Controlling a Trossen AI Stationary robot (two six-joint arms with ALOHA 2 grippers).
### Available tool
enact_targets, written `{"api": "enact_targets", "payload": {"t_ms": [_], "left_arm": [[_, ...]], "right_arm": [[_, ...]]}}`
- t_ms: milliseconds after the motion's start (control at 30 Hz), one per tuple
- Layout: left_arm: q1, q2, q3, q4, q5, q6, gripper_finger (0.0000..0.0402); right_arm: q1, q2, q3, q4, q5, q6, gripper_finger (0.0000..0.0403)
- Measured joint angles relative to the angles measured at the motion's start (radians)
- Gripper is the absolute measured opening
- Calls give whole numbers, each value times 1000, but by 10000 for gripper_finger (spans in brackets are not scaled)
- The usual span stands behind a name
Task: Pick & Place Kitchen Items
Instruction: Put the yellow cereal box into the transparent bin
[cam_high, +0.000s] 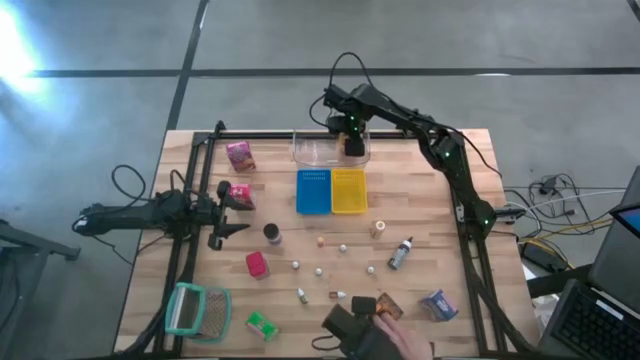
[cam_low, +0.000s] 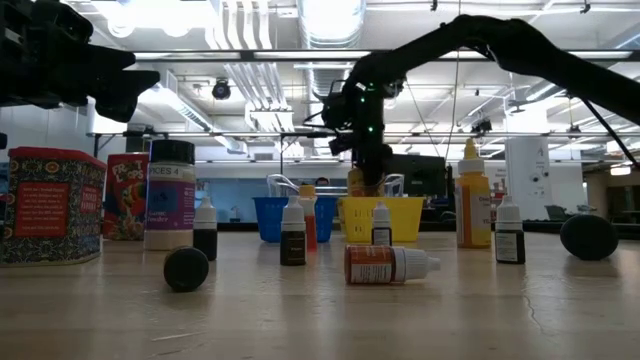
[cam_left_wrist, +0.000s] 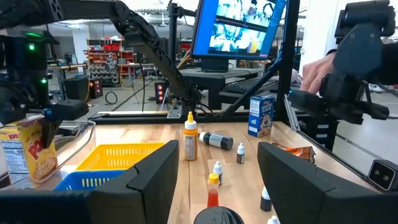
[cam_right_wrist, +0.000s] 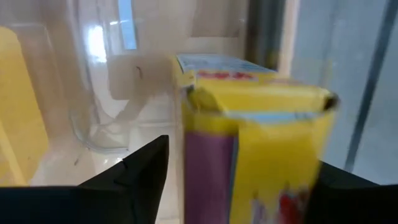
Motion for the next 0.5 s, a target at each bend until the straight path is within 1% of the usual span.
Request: {"api": "enact_targets", "payload": {"t_ms": [300, 433, 500], "left_arm": [[0, 0, 0, 0, 0, 0, 226], [0, 0, 0, 0, 0, 0, 226], [0, 0, 0, 0, 0, 0, 226]], "right_arm": [[0, -60, 1, 0, 7, 35, 269], [6, -102, 1, -6, 53, 65, 276], [10, -134, 1, -6, 55, 78, 279]]}}
